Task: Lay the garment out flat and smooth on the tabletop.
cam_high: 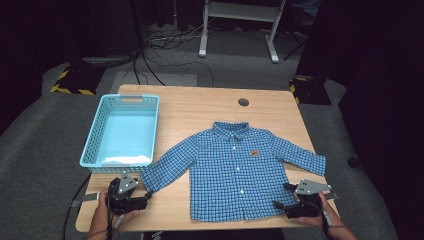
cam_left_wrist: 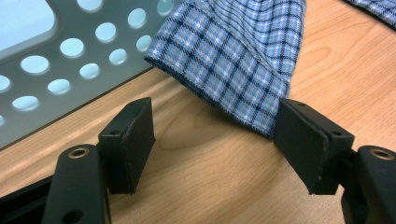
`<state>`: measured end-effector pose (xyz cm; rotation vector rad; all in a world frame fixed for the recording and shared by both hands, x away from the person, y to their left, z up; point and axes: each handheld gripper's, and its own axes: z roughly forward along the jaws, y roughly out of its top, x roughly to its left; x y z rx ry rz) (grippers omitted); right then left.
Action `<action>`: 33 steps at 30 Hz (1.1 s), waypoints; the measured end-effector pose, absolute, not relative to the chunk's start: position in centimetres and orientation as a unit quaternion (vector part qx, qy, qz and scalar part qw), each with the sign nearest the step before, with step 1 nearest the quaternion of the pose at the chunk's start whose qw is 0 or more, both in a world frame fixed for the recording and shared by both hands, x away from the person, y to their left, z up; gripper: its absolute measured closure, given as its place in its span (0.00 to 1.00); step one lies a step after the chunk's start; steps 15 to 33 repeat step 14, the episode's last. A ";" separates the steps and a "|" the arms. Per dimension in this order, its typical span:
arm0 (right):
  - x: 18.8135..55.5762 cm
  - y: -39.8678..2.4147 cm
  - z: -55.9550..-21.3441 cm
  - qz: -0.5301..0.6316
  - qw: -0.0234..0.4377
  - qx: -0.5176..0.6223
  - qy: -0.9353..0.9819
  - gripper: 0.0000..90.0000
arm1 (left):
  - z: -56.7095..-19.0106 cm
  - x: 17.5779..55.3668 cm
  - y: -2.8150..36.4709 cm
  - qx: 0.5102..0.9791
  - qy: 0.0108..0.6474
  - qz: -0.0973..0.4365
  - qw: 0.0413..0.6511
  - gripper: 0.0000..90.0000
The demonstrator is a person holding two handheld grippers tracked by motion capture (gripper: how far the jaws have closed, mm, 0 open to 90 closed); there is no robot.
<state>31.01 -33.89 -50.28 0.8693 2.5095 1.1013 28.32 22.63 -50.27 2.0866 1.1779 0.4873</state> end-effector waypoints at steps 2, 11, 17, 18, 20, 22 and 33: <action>31.0 -33.9 -50.3 0.380 0.133 0.299 0.865 0.21 | -50.3 28.3 22.6 0.803 0.452 0.187 0.341 0.32; 31.1 -33.9 -50.3 0.380 0.131 0.297 0.866 0.21 | -50.3 28.4 22.6 0.802 0.453 0.188 0.340 0.32; 31.1 -33.9 -50.3 0.380 0.131 0.297 0.866 0.21 | -50.2 28.4 22.6 0.803 0.452 0.188 0.340 0.32; 31.1 -33.9 -50.3 0.380 0.131 0.297 0.866 0.21 | -50.2 28.4 22.6 0.803 0.452 0.188 0.340 0.32; 31.1 -33.9 -50.3 0.380 0.131 0.297 0.866 0.21 | -50.2 28.4 22.6 0.803 0.452 0.188 0.340 0.32; 31.1 -33.9 -50.3 0.380 0.131 0.297 0.866 0.21 | -50.2 28.4 22.6 0.803 0.452 0.188 0.340 0.32; 31.1 -33.9 -50.3 0.380 0.131 0.297 0.866 0.21 | -50.2 28.4 22.6 0.803 0.452 0.188 0.340 0.32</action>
